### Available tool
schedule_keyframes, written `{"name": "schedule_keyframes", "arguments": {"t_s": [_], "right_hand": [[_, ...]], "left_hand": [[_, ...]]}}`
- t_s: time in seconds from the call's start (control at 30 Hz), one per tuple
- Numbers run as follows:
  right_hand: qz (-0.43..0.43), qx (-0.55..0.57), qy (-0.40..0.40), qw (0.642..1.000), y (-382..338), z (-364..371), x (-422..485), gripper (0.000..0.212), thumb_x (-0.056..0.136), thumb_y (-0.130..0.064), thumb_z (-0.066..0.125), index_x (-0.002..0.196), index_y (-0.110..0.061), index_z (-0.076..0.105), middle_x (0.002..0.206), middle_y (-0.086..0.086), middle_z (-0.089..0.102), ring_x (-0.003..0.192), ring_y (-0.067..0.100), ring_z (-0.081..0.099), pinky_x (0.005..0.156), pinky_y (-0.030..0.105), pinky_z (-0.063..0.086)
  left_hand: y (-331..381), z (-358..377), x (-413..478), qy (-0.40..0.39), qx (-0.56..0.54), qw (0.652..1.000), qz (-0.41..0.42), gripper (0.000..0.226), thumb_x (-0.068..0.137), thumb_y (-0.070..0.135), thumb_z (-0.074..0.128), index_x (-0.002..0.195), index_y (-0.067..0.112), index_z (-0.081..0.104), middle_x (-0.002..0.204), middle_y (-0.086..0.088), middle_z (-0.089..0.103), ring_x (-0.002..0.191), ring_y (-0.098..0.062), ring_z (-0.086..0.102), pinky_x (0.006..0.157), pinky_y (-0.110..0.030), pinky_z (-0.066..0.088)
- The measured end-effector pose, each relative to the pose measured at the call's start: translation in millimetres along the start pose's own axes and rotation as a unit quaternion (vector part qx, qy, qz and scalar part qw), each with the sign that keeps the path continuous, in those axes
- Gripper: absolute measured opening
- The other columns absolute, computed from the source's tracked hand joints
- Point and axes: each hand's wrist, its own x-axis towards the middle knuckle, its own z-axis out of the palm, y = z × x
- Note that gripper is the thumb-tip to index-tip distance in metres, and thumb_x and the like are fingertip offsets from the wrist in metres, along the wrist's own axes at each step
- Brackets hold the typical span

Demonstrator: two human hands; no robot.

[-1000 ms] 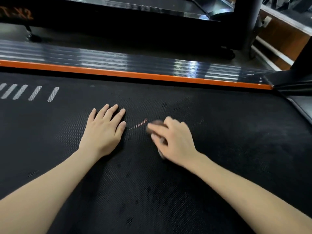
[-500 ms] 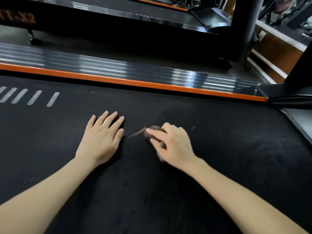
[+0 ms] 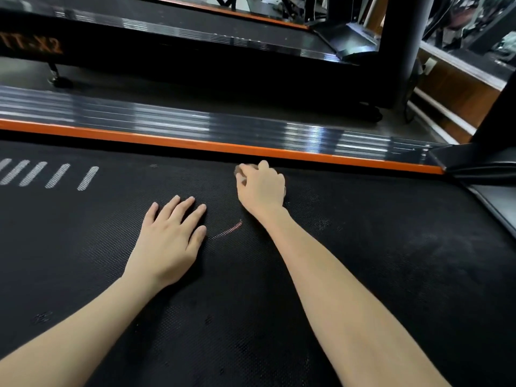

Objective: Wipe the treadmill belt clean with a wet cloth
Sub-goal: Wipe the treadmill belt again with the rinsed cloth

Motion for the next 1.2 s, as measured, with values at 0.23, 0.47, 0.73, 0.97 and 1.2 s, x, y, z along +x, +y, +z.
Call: {"name": "schedule_keyframes", "arguments": {"t_s": [0.23,0.47,0.73,0.97,1.2], "right_hand": [[0.172,-0.064,0.014,0.983,134.3,-16.4,8.2,0.037,0.097,-0.037,0.035,0.127,-0.031,0.056,0.117,0.016,0.054,0.105,0.038,0.055,0.088,0.042,0.041],[0.022,0.034,0.035,0.999,26.9,-12.6,-60.4,0.038,0.090,-0.037,0.039,0.115,-0.028,0.066,0.094,0.013,0.058,0.080,0.036,0.060,0.071,0.038,0.043],[-0.216,0.104,-0.029,0.970,31.7,-57.0,-189.8,0.035,0.085,-0.038,0.050,0.115,-0.030,0.066,0.076,0.003,0.052,0.063,0.024,0.052,0.056,0.031,0.038],[0.089,0.006,-0.009,0.996,9.0,-29.3,-76.5,0.034,0.097,-0.035,0.039,0.126,-0.031,0.057,0.109,0.010,0.053,0.097,0.030,0.055,0.081,0.038,0.039],[-0.237,0.107,-0.037,0.965,-14.9,-49.2,-190.9,0.035,0.085,-0.039,0.046,0.111,-0.030,0.067,0.080,0.004,0.054,0.066,0.023,0.052,0.056,0.034,0.039]], "left_hand": [[0.6,1.5,0.1,0.012,-0.006,1.000,0.000,0.062,0.091,0.048,0.019,0.134,0.019,0.054,0.140,-0.007,0.050,0.135,-0.029,0.038,0.110,-0.052,0.023],[1.1,1.1,0.2,0.015,-0.017,1.000,-0.005,0.066,0.090,0.048,0.012,0.135,0.021,0.052,0.143,-0.005,0.047,0.137,-0.027,0.034,0.112,-0.050,0.020],[4.6,-2.5,-3.5,0.009,-0.026,1.000,-0.010,0.067,0.090,0.048,0.008,0.144,0.023,0.039,0.152,-0.003,0.034,0.143,-0.023,0.021,0.116,-0.045,0.009],[4.3,-3.1,-0.9,-0.006,-0.044,0.999,-0.021,0.059,0.095,0.043,0.013,0.148,0.021,0.030,0.154,0.002,0.028,0.145,-0.019,0.016,0.117,-0.042,0.006],[2.2,-7.3,-3.4,0.022,-0.106,0.994,-0.021,0.063,0.091,0.039,0.016,0.147,0.015,0.028,0.150,0.000,0.037,0.143,-0.019,0.023,0.117,-0.040,0.008]]}}
